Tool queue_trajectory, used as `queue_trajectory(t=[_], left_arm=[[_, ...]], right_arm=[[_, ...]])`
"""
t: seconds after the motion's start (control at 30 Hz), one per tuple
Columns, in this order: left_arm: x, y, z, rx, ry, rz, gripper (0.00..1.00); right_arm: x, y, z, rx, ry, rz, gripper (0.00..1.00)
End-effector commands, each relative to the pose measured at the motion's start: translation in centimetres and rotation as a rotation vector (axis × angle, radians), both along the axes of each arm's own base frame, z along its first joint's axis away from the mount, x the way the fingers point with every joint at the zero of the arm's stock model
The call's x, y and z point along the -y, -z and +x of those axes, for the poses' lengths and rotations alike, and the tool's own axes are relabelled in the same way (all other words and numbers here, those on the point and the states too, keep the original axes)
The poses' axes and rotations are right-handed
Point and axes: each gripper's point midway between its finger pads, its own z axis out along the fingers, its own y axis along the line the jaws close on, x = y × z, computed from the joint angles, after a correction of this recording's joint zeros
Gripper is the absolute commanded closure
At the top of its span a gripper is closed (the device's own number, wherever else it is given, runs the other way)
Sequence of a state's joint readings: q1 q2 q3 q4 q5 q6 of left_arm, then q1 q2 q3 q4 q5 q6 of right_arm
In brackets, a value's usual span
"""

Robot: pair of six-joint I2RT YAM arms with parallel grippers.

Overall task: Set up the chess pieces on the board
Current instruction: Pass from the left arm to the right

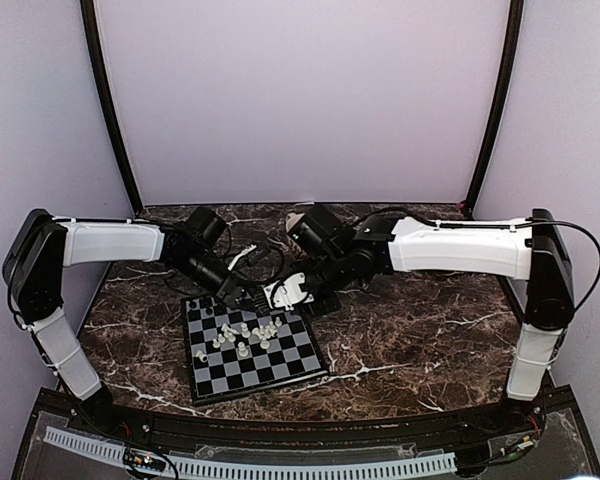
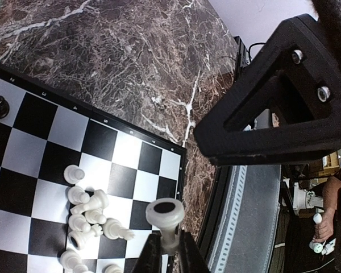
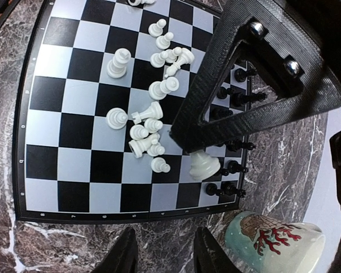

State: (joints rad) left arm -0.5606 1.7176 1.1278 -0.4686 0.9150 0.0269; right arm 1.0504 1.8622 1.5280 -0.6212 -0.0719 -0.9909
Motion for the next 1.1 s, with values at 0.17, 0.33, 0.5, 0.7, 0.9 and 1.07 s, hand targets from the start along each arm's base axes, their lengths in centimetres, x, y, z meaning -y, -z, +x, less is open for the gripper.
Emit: queue_trajectory(t=[0.17,0.33,0.5,0.7,0.9,1.07], left_arm=[[0.7,-1.5,-1.1,-0.049,0.064,-0.076,0.92],[0.7,-1.7,-1.2,-0.043,0.069,-0.082,0.92],[0.8,-1.5,-1.4,-0.060,0.074,-0.087,0.92],[0.8,-1.5,-1.5,-0.071,0.079,-0.095,0.92],[0.7,-1.3,-1.6,-0.074,0.078,-0.087,0.93],[0.6,-1.0,-1.3,-0.070,0.067,-0.068,0.92]], right_arm=[[-3.7,-0.5,0.9,0.138,0.004,0.064,0.65],[-4.4,-0.1,1.0,0.164,-0.004,0.067,0.64],[-5.0,0.4,0.8,0.170,-0.014,0.069,0.64],[-5.4,0.5,0.7,0.179,-0.028,0.068,0.65],[-5.1,1.2,0.0,0.156,-0.054,0.042,0.77],[-4.7,1.4,-0.3,0.141,-0.049,0.034,0.85]])
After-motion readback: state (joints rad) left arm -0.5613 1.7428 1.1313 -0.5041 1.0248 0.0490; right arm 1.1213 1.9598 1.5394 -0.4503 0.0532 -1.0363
